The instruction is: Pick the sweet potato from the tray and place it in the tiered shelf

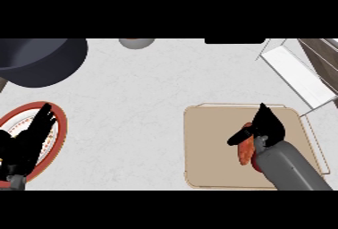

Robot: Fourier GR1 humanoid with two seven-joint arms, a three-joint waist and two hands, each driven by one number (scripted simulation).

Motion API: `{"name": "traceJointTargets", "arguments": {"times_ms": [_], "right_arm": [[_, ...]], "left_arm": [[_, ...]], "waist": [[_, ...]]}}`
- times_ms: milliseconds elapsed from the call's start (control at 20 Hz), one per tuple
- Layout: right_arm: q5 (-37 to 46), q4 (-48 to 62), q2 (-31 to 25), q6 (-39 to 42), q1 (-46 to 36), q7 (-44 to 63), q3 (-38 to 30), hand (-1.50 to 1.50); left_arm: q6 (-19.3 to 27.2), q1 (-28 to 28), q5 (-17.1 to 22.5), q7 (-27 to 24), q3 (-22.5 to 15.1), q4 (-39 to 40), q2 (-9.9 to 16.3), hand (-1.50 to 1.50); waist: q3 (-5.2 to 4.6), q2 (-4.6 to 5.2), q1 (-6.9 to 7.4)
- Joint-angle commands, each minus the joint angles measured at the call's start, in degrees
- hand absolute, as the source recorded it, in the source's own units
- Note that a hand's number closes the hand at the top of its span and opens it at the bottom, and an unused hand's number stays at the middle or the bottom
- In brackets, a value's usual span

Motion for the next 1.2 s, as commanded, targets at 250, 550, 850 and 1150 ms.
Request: {"name": "traceJointTargets", "arguments": {"times_ms": [250, 550, 850, 1150], "right_arm": [[1.33, -6.08, -1.74, 8.53, 2.83, 13.13, -2.64, -1.5], [6.19, -5.19, 2.17, 5.5, 7.5, 10.01, -2.92, -1.5], [6.7, -3.88, 2.54, 7.77, 9.1, 6.5, -6.74, -1.5], [9.16, -1.9, 7.26, 3.51, 12.9, 0.71, -8.26, 1.5]], "left_arm": [[-3.44, -0.22, 0.5, -0.25, 2.15, 1.13, 1.15, 0.0], [-2.53, 0.38, -0.48, 1.88, 2.45, -2.53, 0.34, 0.0], [-1.7, 4.35, -2.46, 0.85, 1.5, -4.84, -1.86, 0.0], [-4.79, 1.84, -1.78, -0.46, 4.85, -0.9, -1.43, 0.0]], "waist": [[0.11, 0.29, 0.24], [0.18, 0.33, 0.82], [0.19, 0.36, 1.15], [0.2, 0.49, 0.89]]}}
